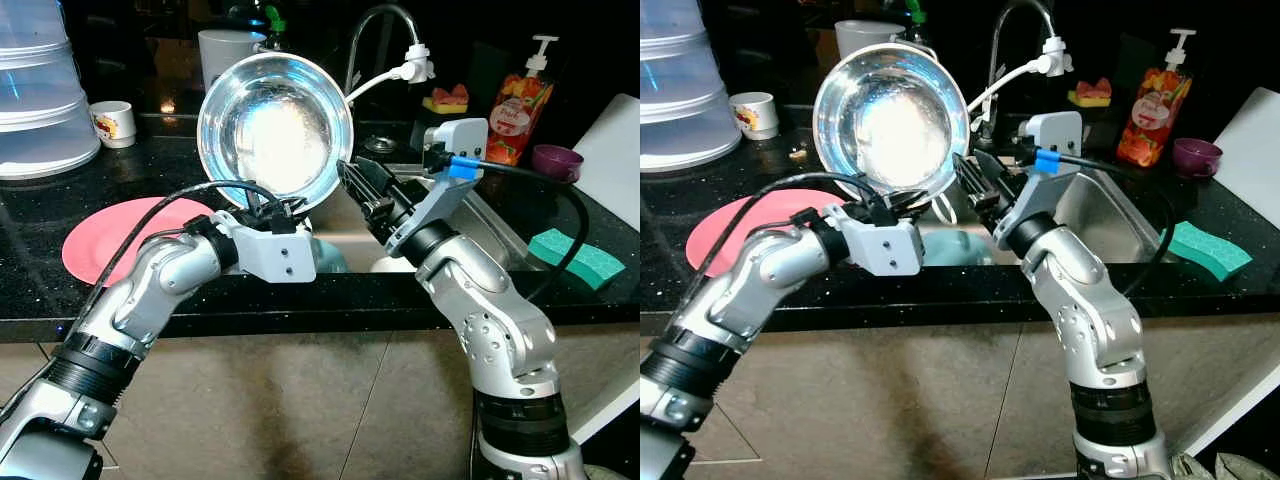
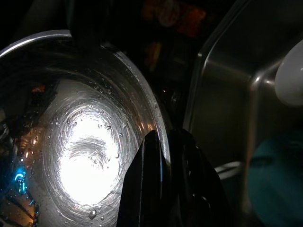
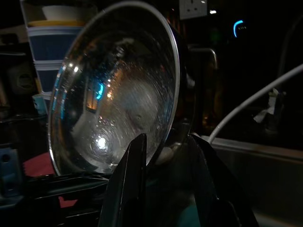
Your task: Kitchen organization
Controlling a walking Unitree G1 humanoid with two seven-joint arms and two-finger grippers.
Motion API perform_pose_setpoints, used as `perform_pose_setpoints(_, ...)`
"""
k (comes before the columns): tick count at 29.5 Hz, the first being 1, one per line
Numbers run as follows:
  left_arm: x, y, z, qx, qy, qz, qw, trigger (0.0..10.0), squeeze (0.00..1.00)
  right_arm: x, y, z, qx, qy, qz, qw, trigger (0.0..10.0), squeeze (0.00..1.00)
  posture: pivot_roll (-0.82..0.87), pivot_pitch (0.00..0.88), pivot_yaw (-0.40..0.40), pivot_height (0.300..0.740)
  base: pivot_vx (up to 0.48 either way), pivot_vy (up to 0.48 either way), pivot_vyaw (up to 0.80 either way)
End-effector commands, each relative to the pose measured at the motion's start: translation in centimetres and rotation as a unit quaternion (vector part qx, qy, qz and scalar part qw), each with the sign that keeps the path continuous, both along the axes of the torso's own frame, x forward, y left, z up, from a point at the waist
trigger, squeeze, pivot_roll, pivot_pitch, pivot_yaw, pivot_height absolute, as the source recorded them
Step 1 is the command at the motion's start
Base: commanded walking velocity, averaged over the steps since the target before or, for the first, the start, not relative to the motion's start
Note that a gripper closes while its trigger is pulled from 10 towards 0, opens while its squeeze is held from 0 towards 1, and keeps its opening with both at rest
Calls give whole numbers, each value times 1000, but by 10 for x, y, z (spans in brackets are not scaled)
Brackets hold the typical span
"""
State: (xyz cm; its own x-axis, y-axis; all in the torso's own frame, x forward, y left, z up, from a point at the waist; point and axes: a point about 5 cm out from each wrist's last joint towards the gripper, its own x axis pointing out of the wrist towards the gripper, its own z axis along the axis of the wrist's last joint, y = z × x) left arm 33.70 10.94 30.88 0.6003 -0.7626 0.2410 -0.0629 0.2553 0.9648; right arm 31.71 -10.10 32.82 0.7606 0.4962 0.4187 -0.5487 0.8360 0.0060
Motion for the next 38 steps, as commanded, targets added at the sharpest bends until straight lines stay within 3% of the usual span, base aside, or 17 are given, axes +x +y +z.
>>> perform_pose_setpoints(1, -6, -11, 1, 13, -24, -26, 999, 10000, 0, 4, -2, -6, -5, 22, -12, 1000, 10000, 0, 96, 129, -87, 740, 0, 0, 0)
perform_pose_setpoints(8, -15, -27, -7, 44, -57, -57, 996, 10000, 0, 15, -5, -14, 26, 78, -30, 996, 10000, 0, 97, 128, -88, 740, 0, 0, 0)
perform_pose_setpoints(17, -19, -36, -14, 63, -75, -70, 993, 10000, 0, 24, -8, -19, 54, 123, -44, 990, 10000, 0, 97, 127, -89, 740, 0, 0, 0)
perform_pose_setpoints(18, -18, -37, -15, 67, -80, -71, 992, 10000, 0, 26, -9, -22, 49, 135, -51, 988, 3725, 0, 97, 127, -89, 740, 0, 0, 0)
perform_pose_setpoints(20, -18, -38, -16, 71, -84, -70, 991, 10000, 0, 30, -11, -26, 43, 149, -63, 986, 3137, 0, 97, 126, -91, 740, 0, 0, 0)
perform_pose_setpoints(21, -17, -38, -17, 72, -86, -69, 991, 10000, 0, 31, -11, -27, 42, 151, -66, 985, 0, 0, 97, 126, -91, 740, 0, 0, 0)
perform_pose_setpoints(30, -14, -39, -20, 74, -93, -61, 991, 10000, 0, 32, -11, -28, 50, 152, -72, 984, 0, 0, 97, 126, -90, 740, 0, 0, 0)
perform_pose_setpoints(31, -13, -39, -20, 72, -93, -59, 991, 10000, 769, 32, -11, -27, 51, 151, -71, 985, 0, 0, 99, 127, -88, 740, 0, 0, 0)
perform_pose_setpoints(32, -11, -40, -19, 68, -92, -56, 992, 10000, 1000, 32, -11, -27, 52, 149, -72, 985, 0, 0, 98, 127, -88, 740, 0, 0, 0)
perform_pose_setpoints(35, -11, -40, -19, 68, -92, -56, 992, 10000, 1000, 32, -11, -27, 53, 149, -72, 985, 0, 0, 98, 127, -88, 740, 0, 0, 0)
perform_pose_setpoints(37, -9, -38, -16, 37, -76, -48, 995, 10000, 1000, 32, -11, -25, 56, 144, -74, 985, 0, 0, 97, 128, -85, 740, 0, 0, 0)
perform_pose_setpoints(38, -8, -38, -15, 19, -67, -46, 996, 10000, 604, 32, -12, -24, 57, 140, -76, 986, 0, 0, 97, 129, -84, 740, 0, 0, 0)
